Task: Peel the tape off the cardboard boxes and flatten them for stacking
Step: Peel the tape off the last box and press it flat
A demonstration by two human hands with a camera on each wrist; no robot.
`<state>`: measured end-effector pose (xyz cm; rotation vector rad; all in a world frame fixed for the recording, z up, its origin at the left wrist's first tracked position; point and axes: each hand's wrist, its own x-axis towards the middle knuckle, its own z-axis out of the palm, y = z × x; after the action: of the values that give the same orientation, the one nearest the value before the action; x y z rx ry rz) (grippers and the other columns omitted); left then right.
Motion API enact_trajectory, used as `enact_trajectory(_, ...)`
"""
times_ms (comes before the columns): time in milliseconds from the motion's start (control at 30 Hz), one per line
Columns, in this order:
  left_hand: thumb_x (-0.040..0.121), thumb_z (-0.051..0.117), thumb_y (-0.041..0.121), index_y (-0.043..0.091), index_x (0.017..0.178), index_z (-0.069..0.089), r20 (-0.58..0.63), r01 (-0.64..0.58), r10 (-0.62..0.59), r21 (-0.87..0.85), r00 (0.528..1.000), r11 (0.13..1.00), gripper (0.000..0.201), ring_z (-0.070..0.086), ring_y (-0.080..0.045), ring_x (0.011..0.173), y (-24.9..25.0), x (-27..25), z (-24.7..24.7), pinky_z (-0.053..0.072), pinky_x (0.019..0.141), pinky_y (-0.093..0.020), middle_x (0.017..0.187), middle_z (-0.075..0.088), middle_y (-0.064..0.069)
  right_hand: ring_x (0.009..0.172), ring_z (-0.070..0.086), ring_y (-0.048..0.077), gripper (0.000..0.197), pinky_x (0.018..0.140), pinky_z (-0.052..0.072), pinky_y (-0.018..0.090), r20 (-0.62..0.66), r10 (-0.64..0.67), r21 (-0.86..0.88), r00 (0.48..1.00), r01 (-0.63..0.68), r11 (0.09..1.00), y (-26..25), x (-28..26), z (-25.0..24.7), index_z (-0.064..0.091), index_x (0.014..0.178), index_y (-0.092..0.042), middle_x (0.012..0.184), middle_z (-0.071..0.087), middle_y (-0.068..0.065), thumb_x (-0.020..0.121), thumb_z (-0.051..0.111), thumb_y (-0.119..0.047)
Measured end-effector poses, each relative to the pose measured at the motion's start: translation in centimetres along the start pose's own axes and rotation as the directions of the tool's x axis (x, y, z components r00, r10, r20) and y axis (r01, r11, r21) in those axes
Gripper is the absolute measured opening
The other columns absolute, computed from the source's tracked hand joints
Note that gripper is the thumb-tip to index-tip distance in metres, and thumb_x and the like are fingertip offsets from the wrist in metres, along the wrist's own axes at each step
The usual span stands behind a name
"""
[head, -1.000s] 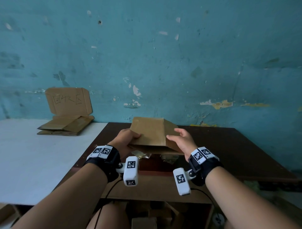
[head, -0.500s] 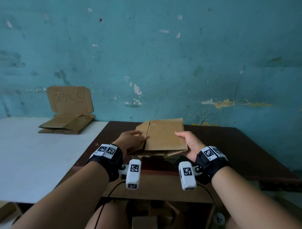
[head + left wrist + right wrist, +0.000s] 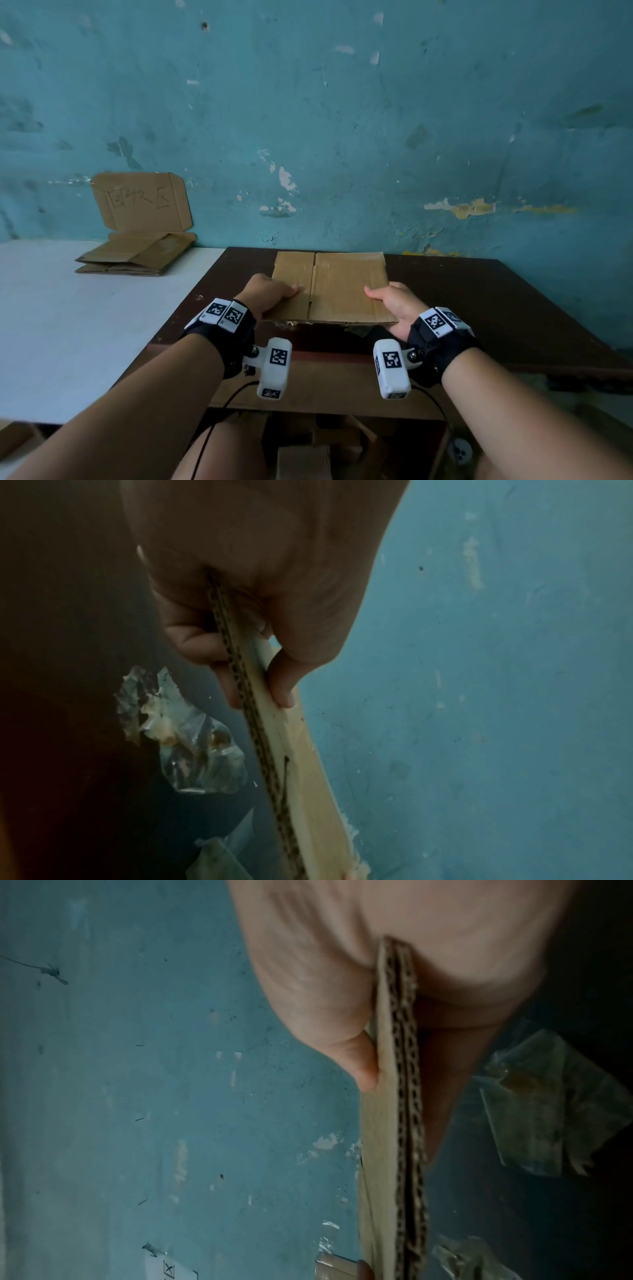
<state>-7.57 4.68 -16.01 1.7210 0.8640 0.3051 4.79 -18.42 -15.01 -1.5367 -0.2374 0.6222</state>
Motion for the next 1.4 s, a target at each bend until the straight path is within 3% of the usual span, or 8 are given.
enact_trajectory(100,0.087,0.074,0.051,0.002,0.117,0.066,-0.116,-0.072,0.094,0.182,0.989,0.981,0.058,0.070,-0.025,0.090,0.3,0.3,0.5,0.053,0.066,-0.032,0.103,0.073,-0.012,0.104,0.071,0.035,0.021,0.098,0.053,0.055,-0.023,-0.005,-0.018,1.000,0.004,1.000,0.2,0.3,0.2,0.066,0.116,-0.005,0.110,0.074,0.017,0.096,0.068,-0.011)
enact_trajectory(300,0.098,0.051,0.062,-0.005,0.118,0.063,-0.140,-0.046,0.110,0.398,0.984,0.916,0.070,0.064,-0.031,0.091,0.5,0.3,0.1,0.046,0.073,-0.034,0.102,0.068,-0.016,0.113,0.066,0.029,0.046,0.106,0.049,0.053,-0.078,-0.084,-0.175,0.993,0.069,0.982,0.7,1.1,1.1,0.064,0.123,-0.010,0.118,0.071,0.009,0.091,0.072,-0.042)
enact_trajectory(467,0.099,0.055,0.056,-0.001,0.108,0.067,-0.062,-0.106,0.134,0.336,0.989,0.936,0.059,0.069,-0.028,0.075,1.5,-0.8,-0.8,0.055,0.060,-0.035,0.086,0.069,-0.013,0.095,0.072,0.033,0.045,0.070,0.063,0.045,-0.111,-0.106,-0.161,0.988,0.088,0.983,0.4,0.6,1.4,0.062,0.116,-0.004,0.107,0.071,0.013,0.095,0.067,-0.044)
enact_trajectory(567,0.100,0.064,0.037,0.009,0.097,0.067,0.211,0.036,-0.007,-0.133,0.977,0.990,0.029,0.063,-0.012,0.051,1.4,-2.4,-1.1,0.048,0.044,-0.022,0.070,0.070,-0.004,0.085,0.072,0.034,0.039,0.045,0.055,0.030,-0.200,-0.091,-0.092,0.976,0.074,0.993,-0.3,0.7,0.7,0.059,0.115,0.000,0.111,0.066,0.018,0.099,0.064,-0.036)
enact_trajectory(867,0.104,0.056,0.014,0.004,0.095,0.059,0.059,0.017,0.000,-0.290,0.998,0.957,0.014,0.056,-0.007,0.039,2.9,-2.6,0.1,0.050,0.043,-0.021,0.058,0.064,-0.005,0.072,0.072,0.029,0.022,0.048,0.060,0.032,0.024,0.022,0.219,0.999,-0.026,0.975,-0.7,-0.1,0.5,0.058,0.116,-0.001,0.102,0.067,0.019,0.099,0.065,-0.013)
enact_trajectory(1033,0.101,0.059,0.018,0.009,0.085,0.064,0.118,0.084,-0.056,-0.252,0.991,0.964,0.019,0.062,-0.013,0.055,2.5,-3.1,0.2,0.050,0.061,-0.028,0.063,0.070,-0.003,0.070,0.074,0.029,0.028,0.048,0.059,0.027,0.005,0.029,0.217,1.000,-0.030,0.976,-0.2,0.1,-0.1,0.055,0.126,0.008,0.120,0.065,0.028,0.100,0.059,-0.001)
enact_trajectory(1233,0.100,0.062,0.031,0.010,0.114,0.061,0.170,0.188,-0.138,-0.322,0.976,0.928,0.026,0.069,-0.022,0.073,1.8,-3.4,-2.0,0.055,0.046,-0.027,0.093,0.071,-0.009,0.062,0.075,0.023,0.019,0.046,0.059,0.025,0.151,0.095,0.131,0.984,-0.115,0.985,0.0,-1.1,-1.2,0.060,0.118,0.003,0.097,0.067,0.020,0.100,0.059,-0.002)
enact_trajectory(1400,0.095,0.071,0.029,0.001,0.123,0.064,0.113,0.187,-0.162,-0.265,0.980,0.946,0.041,0.074,-0.035,0.086,1.1,-3.1,-3.4,0.062,0.076,-0.051,0.107,0.075,-0.021,0.069,0.073,0.024,0.027,0.052,0.060,0.030,0.340,0.211,-0.145,0.917,-0.170,0.975,0.9,-2.0,-2.2,0.064,0.122,-0.004,0.091,0.075,0.012,0.096,0.065,-0.013)
